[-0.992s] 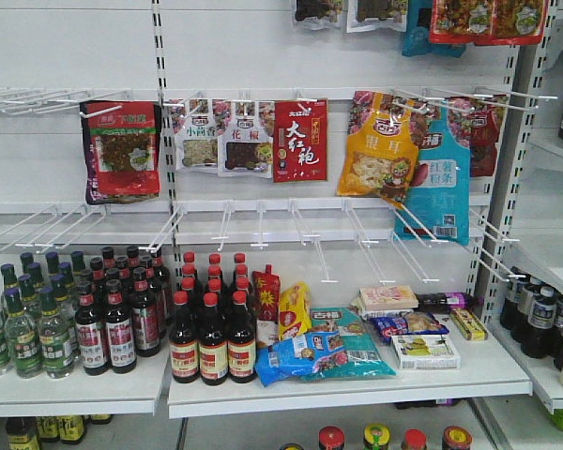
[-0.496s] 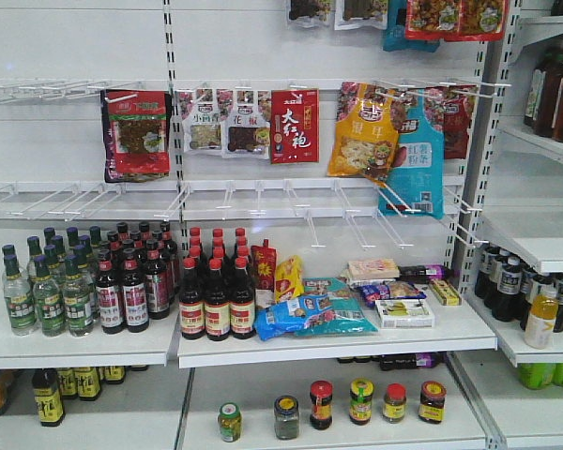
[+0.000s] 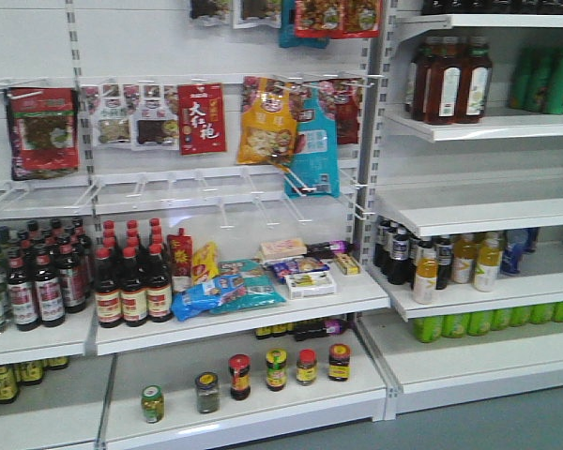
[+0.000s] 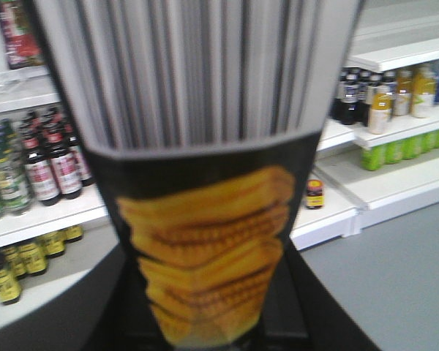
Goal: Pick snacks and fruit into basket
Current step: 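Drive away from the shelf toward the fruit display holding both items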
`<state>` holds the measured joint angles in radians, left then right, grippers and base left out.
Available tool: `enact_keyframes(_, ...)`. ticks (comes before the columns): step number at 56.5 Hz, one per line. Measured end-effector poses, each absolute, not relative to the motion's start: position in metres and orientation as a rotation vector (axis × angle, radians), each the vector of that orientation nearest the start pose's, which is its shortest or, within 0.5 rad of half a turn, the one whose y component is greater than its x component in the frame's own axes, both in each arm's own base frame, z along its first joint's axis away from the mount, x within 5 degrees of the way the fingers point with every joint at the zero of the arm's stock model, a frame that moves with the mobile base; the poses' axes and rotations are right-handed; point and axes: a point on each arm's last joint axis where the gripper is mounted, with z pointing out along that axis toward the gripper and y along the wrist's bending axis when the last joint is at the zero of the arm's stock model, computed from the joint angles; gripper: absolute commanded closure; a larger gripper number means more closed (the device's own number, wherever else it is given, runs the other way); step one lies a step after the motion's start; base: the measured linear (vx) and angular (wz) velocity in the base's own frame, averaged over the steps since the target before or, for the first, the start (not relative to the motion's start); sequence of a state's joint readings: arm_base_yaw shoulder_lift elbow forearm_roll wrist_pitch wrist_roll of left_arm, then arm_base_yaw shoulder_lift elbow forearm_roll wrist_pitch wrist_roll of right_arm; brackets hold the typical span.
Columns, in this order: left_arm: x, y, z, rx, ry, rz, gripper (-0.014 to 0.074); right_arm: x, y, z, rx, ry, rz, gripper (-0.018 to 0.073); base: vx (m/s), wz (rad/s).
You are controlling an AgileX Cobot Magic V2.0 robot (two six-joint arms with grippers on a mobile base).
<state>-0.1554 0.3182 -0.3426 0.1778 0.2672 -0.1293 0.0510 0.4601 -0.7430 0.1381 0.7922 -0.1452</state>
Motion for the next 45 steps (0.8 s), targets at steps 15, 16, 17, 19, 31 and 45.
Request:
enact_keyframes(15, 0.0801, -0.0082, 0.2840, 0.136, 1.717, -0.043, 0.0586, 0.0722, 0.0126, 0.3574, -0.162, 1.981, 0.099, 0.0568, -0.06, -0.54)
enact_keyframes(16, 0.0801, -0.0082, 0.2840, 0.136, 1.717, -0.043, 0.0586, 0.0722, 0.0126, 0.3574, -0.162, 1.981, 0.099, 0.0568, -0.03, -0.62)
enact_keyframes(17, 0.0801, -0.0082, 0.2840, 0.136, 1.717, -0.043, 0.0586, 0.0722, 0.0126, 0.3574, -0.162, 1.981, 0.099, 0.0568, -0.03, -0.63)
enact_keyframes(19, 0.0801, -0.0082, 0.2840, 0.136, 1.717, -0.043, 0.0586, 0.0722, 0.0126, 0.3574, -0.162, 1.981, 0.099, 0.0568, -0.02, -0.66)
enact_keyframes(31, 0.0801, -0.0082, 0.2840, 0.136, 1.717, -0.043, 0.0586, 0.0722, 0.0126, 0.3574, -0.162, 1.981, 0.099, 0.0568, 0.02, -0.74)
enact_keyframes(45, 0.0801, -0.0082, 0.2840, 0.136, 1.717, -0.043, 0.0586, 0.0722, 0.0126, 0.3574, -0.162, 1.981, 0.099, 0.0568, 0.08, -0.82)
